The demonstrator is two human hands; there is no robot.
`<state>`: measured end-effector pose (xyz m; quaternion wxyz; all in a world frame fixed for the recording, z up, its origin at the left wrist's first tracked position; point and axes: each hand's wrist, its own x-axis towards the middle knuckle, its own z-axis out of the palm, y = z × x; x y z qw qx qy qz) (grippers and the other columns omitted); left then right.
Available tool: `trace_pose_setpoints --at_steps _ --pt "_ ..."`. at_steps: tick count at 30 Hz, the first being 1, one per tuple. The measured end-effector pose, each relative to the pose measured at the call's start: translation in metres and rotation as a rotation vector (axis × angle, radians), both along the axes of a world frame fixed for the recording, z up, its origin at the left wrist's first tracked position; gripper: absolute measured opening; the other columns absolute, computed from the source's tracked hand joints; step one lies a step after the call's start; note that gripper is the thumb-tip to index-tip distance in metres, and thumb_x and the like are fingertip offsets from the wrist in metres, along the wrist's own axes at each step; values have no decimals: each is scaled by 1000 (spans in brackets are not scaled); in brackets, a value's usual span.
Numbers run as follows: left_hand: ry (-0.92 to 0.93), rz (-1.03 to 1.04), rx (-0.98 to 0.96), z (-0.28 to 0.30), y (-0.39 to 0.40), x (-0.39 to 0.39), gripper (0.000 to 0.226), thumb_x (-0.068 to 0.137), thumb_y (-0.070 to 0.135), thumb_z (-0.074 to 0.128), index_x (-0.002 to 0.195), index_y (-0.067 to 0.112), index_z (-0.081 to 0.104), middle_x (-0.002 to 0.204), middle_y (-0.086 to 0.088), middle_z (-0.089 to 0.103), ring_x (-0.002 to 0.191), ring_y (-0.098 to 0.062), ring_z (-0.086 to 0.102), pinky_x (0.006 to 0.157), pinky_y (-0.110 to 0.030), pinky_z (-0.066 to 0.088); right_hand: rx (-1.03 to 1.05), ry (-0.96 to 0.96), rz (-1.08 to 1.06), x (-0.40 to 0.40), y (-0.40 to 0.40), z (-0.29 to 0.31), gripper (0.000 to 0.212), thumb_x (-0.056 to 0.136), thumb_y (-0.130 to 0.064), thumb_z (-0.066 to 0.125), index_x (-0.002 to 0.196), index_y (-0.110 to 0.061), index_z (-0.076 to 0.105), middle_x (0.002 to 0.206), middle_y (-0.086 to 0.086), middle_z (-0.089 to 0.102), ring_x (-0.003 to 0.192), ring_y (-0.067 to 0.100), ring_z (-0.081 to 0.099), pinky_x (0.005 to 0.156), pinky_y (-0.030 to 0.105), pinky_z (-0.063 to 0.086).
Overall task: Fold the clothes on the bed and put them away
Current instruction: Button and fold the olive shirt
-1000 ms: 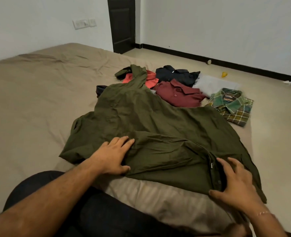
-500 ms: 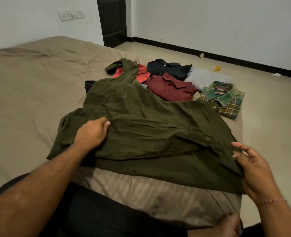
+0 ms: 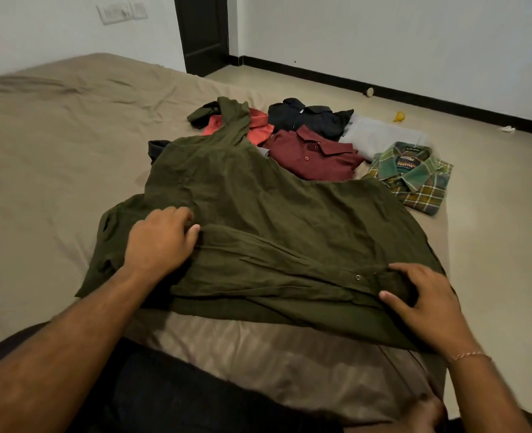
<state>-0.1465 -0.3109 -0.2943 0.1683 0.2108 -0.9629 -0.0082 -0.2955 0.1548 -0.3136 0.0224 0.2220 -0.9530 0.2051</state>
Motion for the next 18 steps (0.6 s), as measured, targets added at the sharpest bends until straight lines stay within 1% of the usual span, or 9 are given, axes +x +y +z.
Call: trace_pose_setpoints --at_steps 2,5,6,8,10,13,14,16,18 --pt "-42 8 52 -1 10 1 30 100 56 48 106 28 59 97 3 66 88 -25 66 68 -41 57 -41 -52 -63 -2 0 -3 36 83 -32 82 117 -29 68 114 -2 68 110 27 62 95 45 51" --pt "-236 34 119 -19 14 4 35 104 56 39 104 26 57 100 -5 71 88 -32 69 71 -41 56 -235 -64 -120 3 -3 11 25 89 -15 77 109 -27 69 106 -4 67 100 20 61 86 35 46" --pt "-227 33 133 -20 12 4 35 105 54 37 103 25 56 98 -7 71 86 -34 69 69 -40 54 -301 -42 -141 5 -2 16 25 91 -14 75 111 -27 69 108 -6 65 99 16 59 85 33 45" --pt "-91 18 136 -15 6 -1 32 107 51 37 100 24 53 90 -8 71 80 -36 68 63 -40 50 -343 -1 -169 5 -3 22 27 94 -14 71 118 -27 68 112 -6 62 101 14 55 86 34 44" --pt "-12 2 106 -10 1 -5 30 107 51 40 100 25 53 86 -8 70 76 -37 67 61 -40 49 -237 -2 -178 0 -3 15 30 95 -18 68 124 -27 66 115 -3 62 103 19 57 88 37 47" --pt "-182 6 91 -18 2 -7 30 105 53 40 104 27 54 95 -7 72 84 -34 69 66 -39 51 126 -137 -232 -5 -10 1 42 95 -34 64 137 -30 60 127 7 60 117 34 56 93 50 52" --pt "-238 13 87 -22 4 -6 29 105 53 40 105 28 54 97 -5 72 86 -32 70 68 -39 52 177 -153 -262 -3 -14 1 48 95 -39 64 142 -32 56 132 7 57 122 35 53 96 53 50" --pt "-193 18 103 -20 2 -9 26 103 53 43 101 30 54 96 1 70 84 -26 69 67 -37 53 114 -43 -282 -3 -23 9 56 93 -42 68 146 -31 50 136 7 52 126 35 48 98 57 48" --pt "-40 -30 104 -6 -4 -19 19 100 49 49 96 32 54 92 7 65 84 -20 64 67 -38 55 -9 101 -248 -4 -37 25 55 92 -38 70 143 -27 52 134 6 51 125 34 47 98 57 46"
